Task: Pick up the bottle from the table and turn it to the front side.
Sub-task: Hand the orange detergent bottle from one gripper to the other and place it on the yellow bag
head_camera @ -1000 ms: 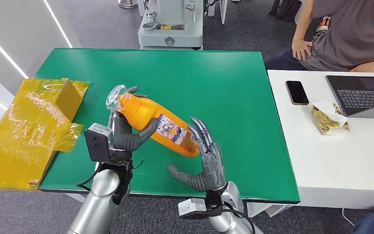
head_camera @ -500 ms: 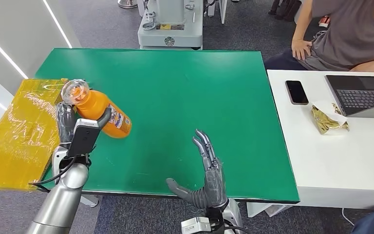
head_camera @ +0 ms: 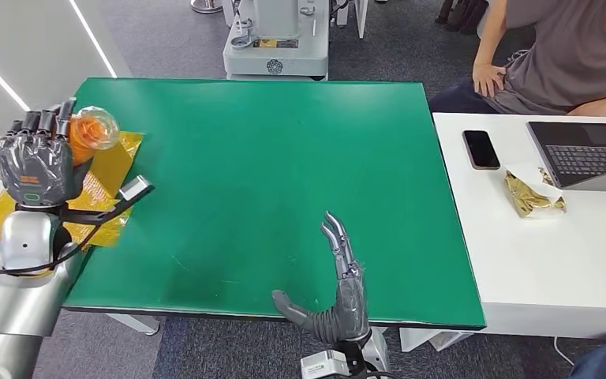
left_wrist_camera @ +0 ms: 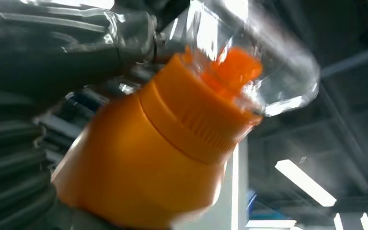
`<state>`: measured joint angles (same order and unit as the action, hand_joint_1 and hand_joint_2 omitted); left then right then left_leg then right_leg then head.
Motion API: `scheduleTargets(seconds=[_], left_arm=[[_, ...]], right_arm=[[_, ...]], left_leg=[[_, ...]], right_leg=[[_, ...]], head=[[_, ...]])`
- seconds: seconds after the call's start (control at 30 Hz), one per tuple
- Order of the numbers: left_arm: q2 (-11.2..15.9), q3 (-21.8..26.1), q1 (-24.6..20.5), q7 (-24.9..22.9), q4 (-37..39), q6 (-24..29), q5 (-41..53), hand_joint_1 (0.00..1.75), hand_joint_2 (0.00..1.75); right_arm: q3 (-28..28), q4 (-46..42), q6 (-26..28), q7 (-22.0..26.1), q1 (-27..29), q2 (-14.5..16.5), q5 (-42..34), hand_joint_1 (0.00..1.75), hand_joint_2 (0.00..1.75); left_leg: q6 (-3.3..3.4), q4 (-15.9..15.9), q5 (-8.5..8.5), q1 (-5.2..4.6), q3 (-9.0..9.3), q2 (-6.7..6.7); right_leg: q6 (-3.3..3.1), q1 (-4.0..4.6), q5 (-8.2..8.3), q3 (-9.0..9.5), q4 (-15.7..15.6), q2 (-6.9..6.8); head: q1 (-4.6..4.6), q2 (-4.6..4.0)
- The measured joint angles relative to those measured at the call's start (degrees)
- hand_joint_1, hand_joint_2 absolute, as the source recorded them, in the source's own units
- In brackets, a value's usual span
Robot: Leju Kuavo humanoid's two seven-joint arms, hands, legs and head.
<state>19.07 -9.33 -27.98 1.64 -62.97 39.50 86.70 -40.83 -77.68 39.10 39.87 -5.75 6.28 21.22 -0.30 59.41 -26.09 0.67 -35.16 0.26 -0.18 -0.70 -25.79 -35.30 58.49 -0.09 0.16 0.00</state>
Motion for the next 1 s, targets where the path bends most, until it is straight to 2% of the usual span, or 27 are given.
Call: scheduleTargets(seconds=[0.2, 0.37, 0.53, 0.8, 1.0], left_arm=[[2.75, -0.87, -2.78, -0.52, 3.13, 0.03, 0.03, 1.75, 1.75], [4.23, -5.86, -8.27, 1.93, 12.43, -0.07, 0.03, 1.75, 1.75], [3.59, -10.32, -11.66, 2.58, 22.15, 0.09, 0.03, 1.75, 1.75], [2.46, -12.80, -12.63, 3.85, 29.23, -0.70, 0.02, 1.75, 1.75], [1.06, -14.76, -12.37, 2.82, 34.75, -2.55, 0.01, 1.75, 1.75]], right_arm=[[-0.02, -0.85, 0.00, 0.00, 0.60, 0.01, -0.78, 0.00, 1.75], [-0.18, -2.06, 0.00, -0.02, 1.11, -0.14, -2.22, 0.00, 1.75], [-0.40, -3.10, 0.00, -0.19, 2.01, -0.54, -2.31, 0.00, 1.75], [-0.61, -3.85, 0.00, -0.73, 2.54, -0.94, -2.27, 0.00, 1.75], [-0.61, -5.01, 0.00, -2.01, 3.45, -1.45, -1.00, 0.00, 1.75]], left_leg=[[0.00, 0.01, 0.00, -0.01, 0.01, 0.01], [-0.02, 0.01, 0.02, -0.02, 0.02, 0.00], [-0.02, 0.01, 0.01, -0.02, 0.03, 0.11], [-0.09, 0.00, -0.03, -0.01, 0.02, 0.11], [-0.09, 0.00, -0.03, -0.01, 0.02, 0.11]], right_leg=[[0.00, 0.00, 0.00, 0.00, -0.02, 0.01], [-0.03, -0.01, 0.03, 0.01, -0.02, -0.01], [-0.05, -0.01, 0.05, -0.01, -0.02, 0.12], [-0.06, -0.01, 0.03, -0.04, -0.03, 0.13], [-0.06, -0.01, 0.04, -0.03, -0.02, 0.14]], head=[[0.00, 0.00], [0.00, 0.00], [0.01, 0.00], [0.00, 0.00], [0.01, 0.00]])
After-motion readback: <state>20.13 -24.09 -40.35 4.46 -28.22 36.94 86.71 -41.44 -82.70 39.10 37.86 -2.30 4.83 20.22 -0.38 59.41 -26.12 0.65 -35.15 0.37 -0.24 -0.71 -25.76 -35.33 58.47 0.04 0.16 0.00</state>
